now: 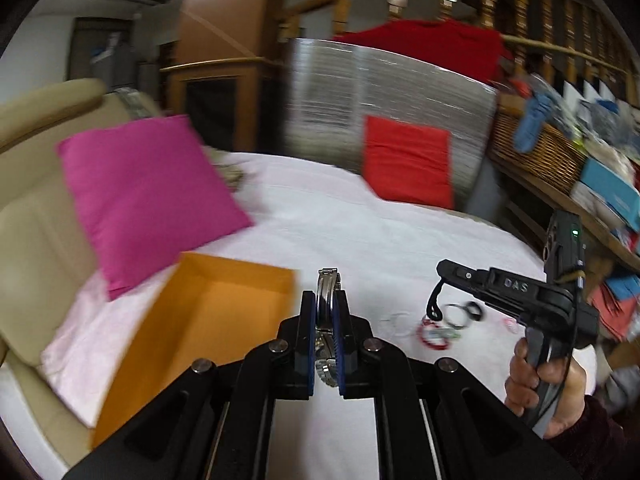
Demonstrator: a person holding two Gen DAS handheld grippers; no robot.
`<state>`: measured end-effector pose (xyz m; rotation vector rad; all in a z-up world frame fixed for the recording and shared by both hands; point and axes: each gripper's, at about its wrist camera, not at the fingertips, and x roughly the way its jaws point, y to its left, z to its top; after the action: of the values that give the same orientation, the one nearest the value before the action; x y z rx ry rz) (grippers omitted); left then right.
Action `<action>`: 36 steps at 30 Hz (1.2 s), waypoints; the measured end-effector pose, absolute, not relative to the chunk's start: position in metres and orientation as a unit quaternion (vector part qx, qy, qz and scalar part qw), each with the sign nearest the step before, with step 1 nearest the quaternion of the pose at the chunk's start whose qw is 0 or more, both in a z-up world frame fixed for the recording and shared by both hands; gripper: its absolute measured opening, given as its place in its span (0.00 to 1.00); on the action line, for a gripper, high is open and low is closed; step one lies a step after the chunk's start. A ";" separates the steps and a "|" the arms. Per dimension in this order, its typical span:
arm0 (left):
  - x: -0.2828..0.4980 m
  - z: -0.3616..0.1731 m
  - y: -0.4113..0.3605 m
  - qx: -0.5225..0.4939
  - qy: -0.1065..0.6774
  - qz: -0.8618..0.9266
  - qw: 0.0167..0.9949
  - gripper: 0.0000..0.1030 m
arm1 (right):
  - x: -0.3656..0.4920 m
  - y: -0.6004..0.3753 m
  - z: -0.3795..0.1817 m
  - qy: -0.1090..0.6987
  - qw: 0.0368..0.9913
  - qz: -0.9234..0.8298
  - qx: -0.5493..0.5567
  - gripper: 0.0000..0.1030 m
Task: Organize jewelry
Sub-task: 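Carry watch and keyring to the orange box and open both tools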
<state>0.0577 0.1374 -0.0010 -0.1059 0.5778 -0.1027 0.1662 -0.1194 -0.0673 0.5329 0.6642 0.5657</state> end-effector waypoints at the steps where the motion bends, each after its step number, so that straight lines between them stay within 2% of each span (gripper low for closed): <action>1: 0.057 -0.003 0.147 -0.056 0.288 -0.040 0.955 0.08 | 0.165 -0.100 -0.066 0.319 0.870 0.286 0.244 0.18; 10: 0.065 -0.064 0.208 -0.080 0.352 0.024 0.932 0.08 | 0.159 0.050 -0.082 0.365 0.840 0.374 0.143 0.18; 18: 0.086 -0.107 0.232 -0.095 0.404 0.046 0.909 0.08 | 0.187 0.095 -0.126 0.421 0.833 0.342 0.107 0.22; 21: 0.090 -0.114 0.237 -0.095 0.417 0.058 0.902 0.09 | 0.200 0.084 -0.125 0.420 0.838 0.327 0.122 0.45; 22: 0.091 -0.114 0.238 -0.092 0.418 0.065 0.902 0.10 | 0.202 0.079 -0.123 0.414 0.840 0.324 0.131 0.57; 23: 0.091 -0.113 0.238 -0.089 0.418 0.070 0.902 0.11 | 0.204 0.072 -0.120 0.405 0.845 0.319 0.143 0.65; 28: 0.086 -0.094 0.230 -0.073 0.394 0.081 0.913 0.32 | 0.200 0.026 -0.097 0.356 0.869 0.300 0.166 0.65; 31: 0.083 -0.078 0.207 -0.058 0.376 0.063 0.923 0.33 | 0.192 -0.020 -0.084 0.329 0.886 0.278 0.175 0.64; 34: 0.085 -0.067 0.172 -0.041 0.362 0.029 0.931 0.34 | 0.188 -0.079 -0.080 0.336 0.891 0.244 0.183 0.52; 36: 0.088 -0.062 0.139 -0.018 0.357 0.003 0.934 0.36 | 0.185 -0.125 -0.084 0.348 0.887 0.221 0.209 0.51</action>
<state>0.0881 0.1390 -0.0624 -0.0369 0.7306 0.0060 0.1851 -0.1246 -0.0838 0.4348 0.7238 0.4592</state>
